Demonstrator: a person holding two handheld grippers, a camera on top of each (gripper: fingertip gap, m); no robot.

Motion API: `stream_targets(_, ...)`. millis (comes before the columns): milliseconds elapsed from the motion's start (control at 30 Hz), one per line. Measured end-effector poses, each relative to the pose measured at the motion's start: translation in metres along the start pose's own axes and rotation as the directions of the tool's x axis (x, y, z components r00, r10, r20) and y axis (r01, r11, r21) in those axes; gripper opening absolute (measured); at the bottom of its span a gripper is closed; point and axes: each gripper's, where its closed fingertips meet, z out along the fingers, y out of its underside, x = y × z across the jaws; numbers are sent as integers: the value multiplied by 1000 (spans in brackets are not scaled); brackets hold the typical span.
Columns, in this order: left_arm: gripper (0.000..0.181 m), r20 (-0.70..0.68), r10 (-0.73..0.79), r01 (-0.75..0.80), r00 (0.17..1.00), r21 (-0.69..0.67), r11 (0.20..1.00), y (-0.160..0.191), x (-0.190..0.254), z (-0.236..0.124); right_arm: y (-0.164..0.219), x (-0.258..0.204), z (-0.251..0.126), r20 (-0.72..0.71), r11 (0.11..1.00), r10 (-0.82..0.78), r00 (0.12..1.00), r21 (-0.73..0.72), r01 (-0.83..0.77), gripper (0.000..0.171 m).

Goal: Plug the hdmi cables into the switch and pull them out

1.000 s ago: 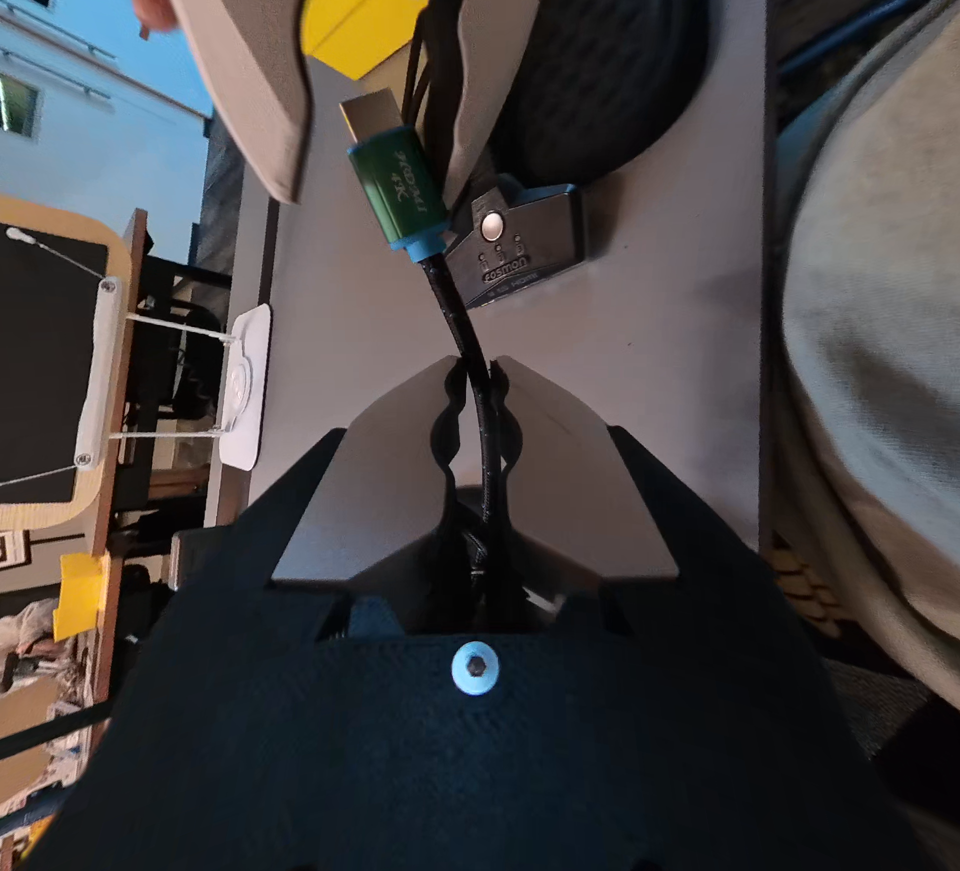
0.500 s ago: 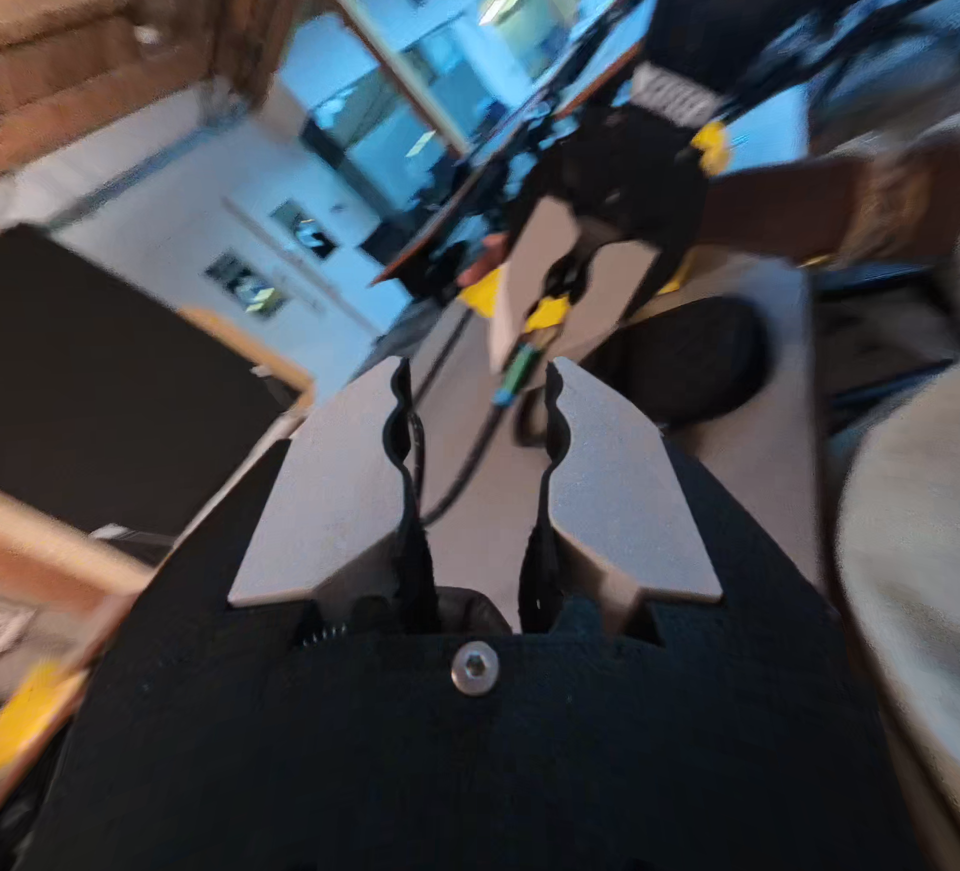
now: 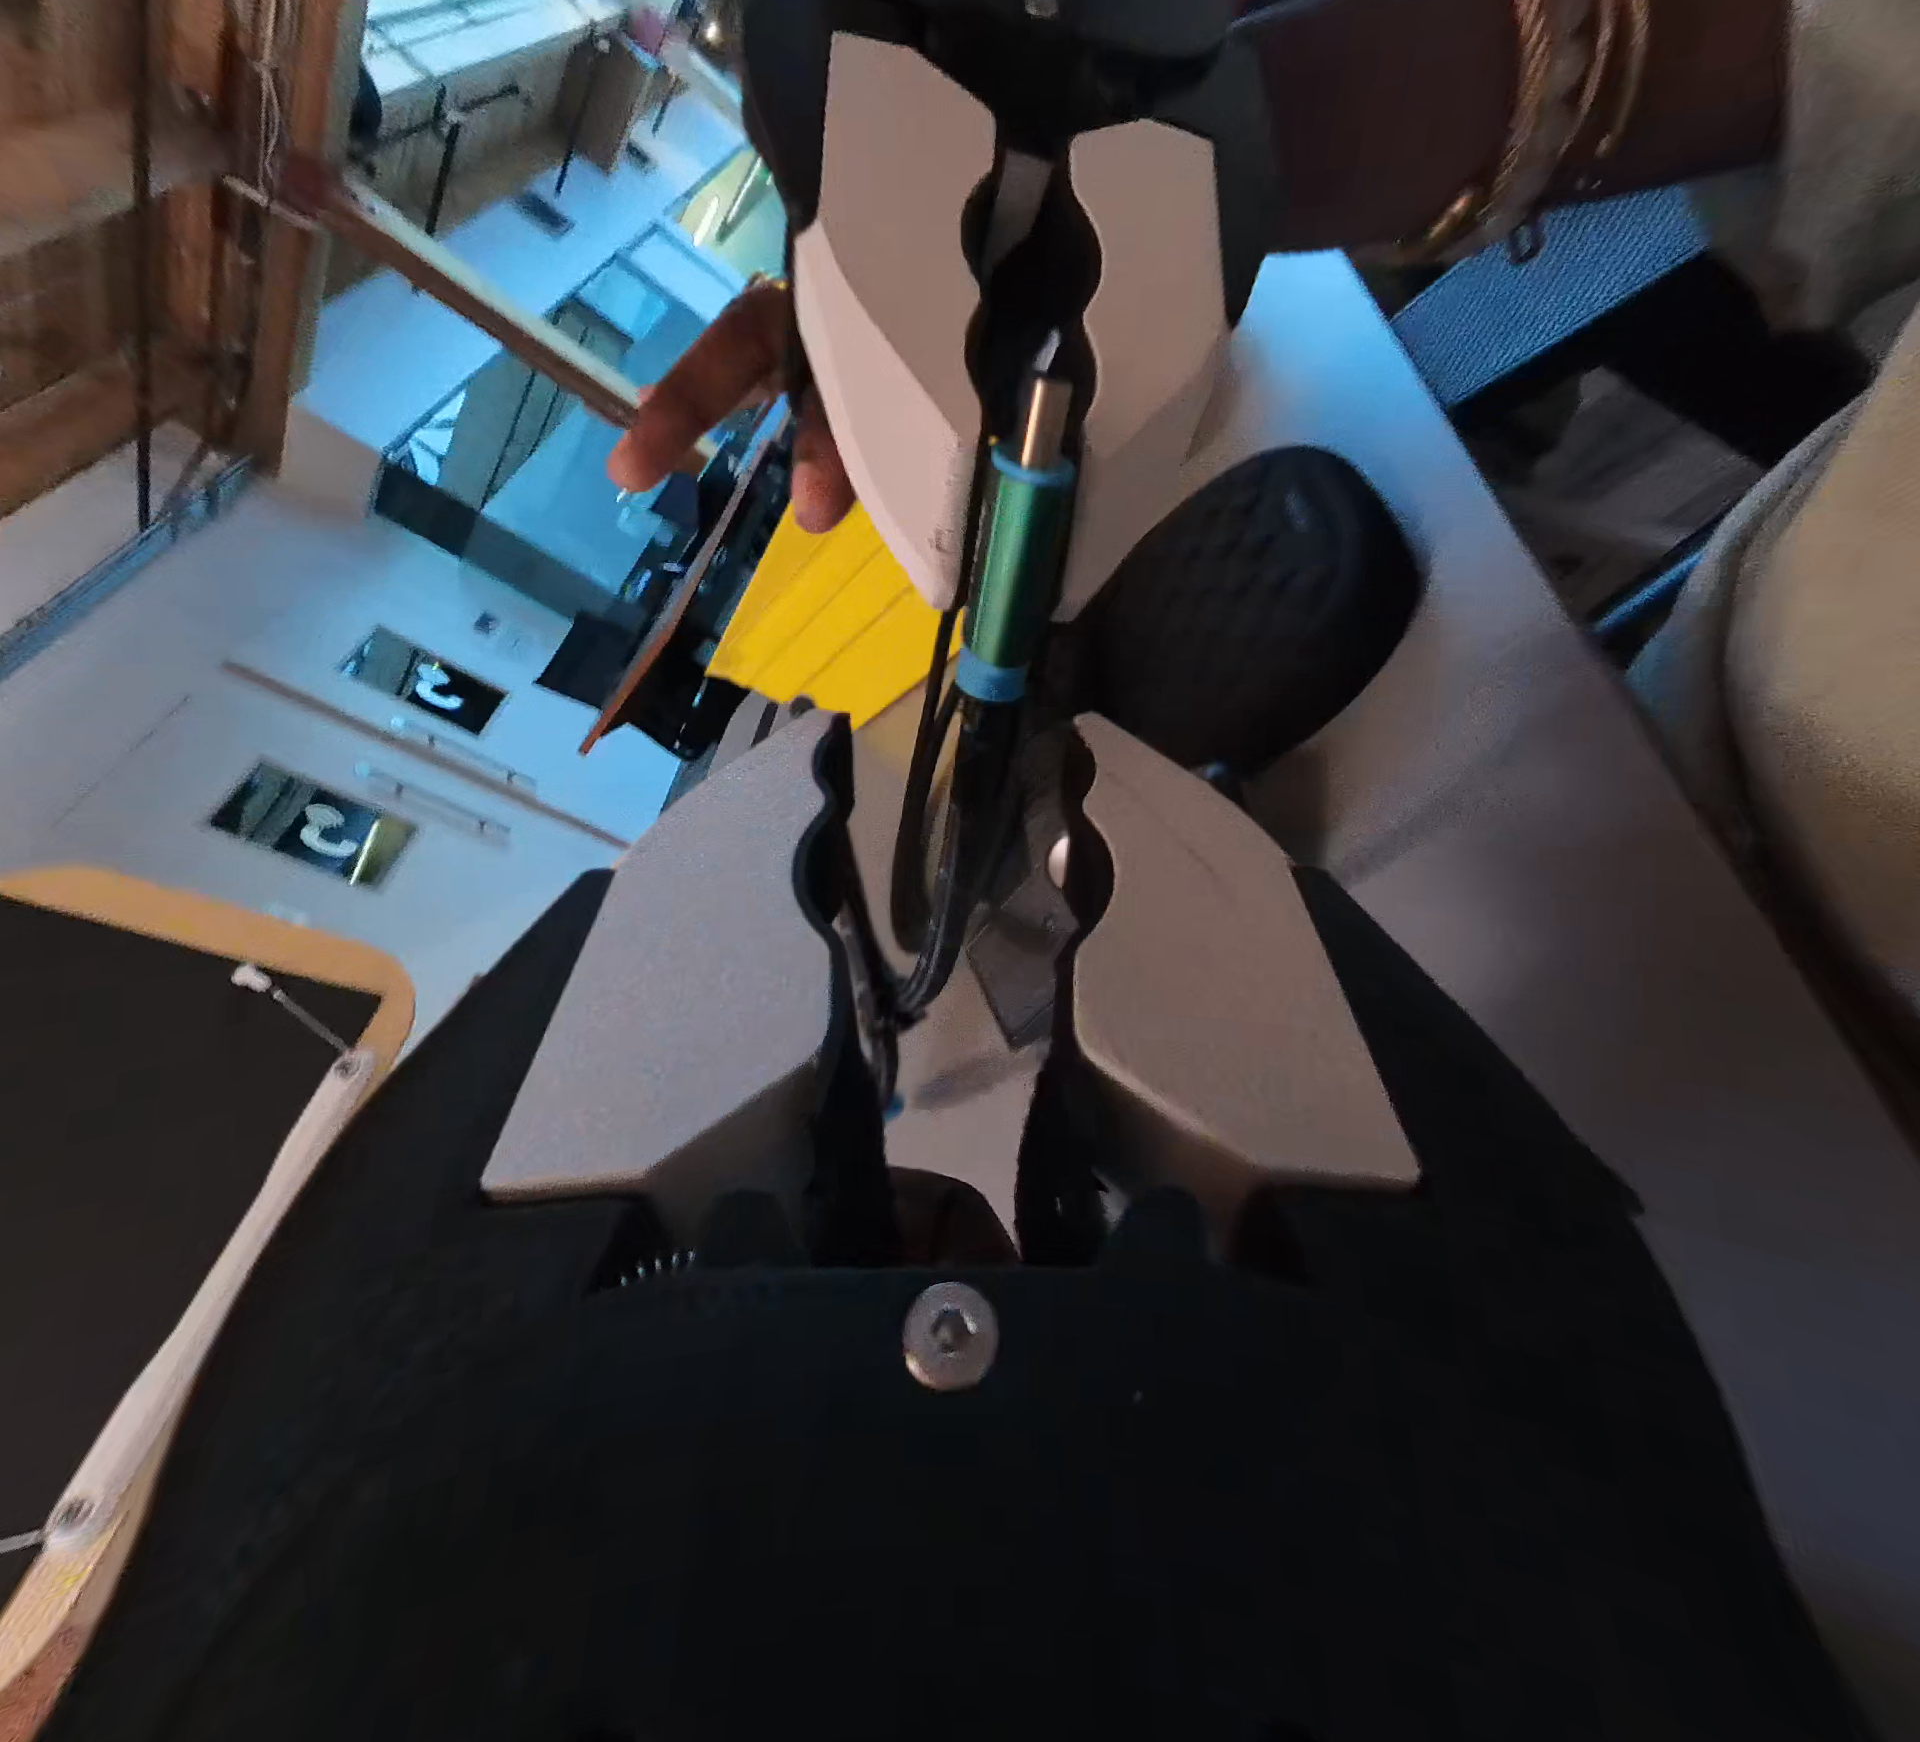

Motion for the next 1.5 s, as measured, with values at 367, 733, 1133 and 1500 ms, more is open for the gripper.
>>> stream_targets(367, 0, 272, 534, -302, 800, -587, 751, 21, -63, -31, 24, 24, -18, -98, 855, 513, 852, 142, -499, 33)
stream_targets(733, 0, 306, 698, -242, 648, -786, 569, 50, -79, -37, 27, 34, 24, -134, 498, 864, 485, 99, -861, 49)
stream_targets(1133, 0, 359, 671, -247, 649, -735, 632, 42, -75, -33, 34, 44, 20, -226, 664, 742, 631, 122, -737, 12)
stream_targets(1500, 46, -248, -333, 302, 910, -156, 940, -24, -4, -41, 4, 5, 18, 2, 923, -325, 946, -216, 318, 13)
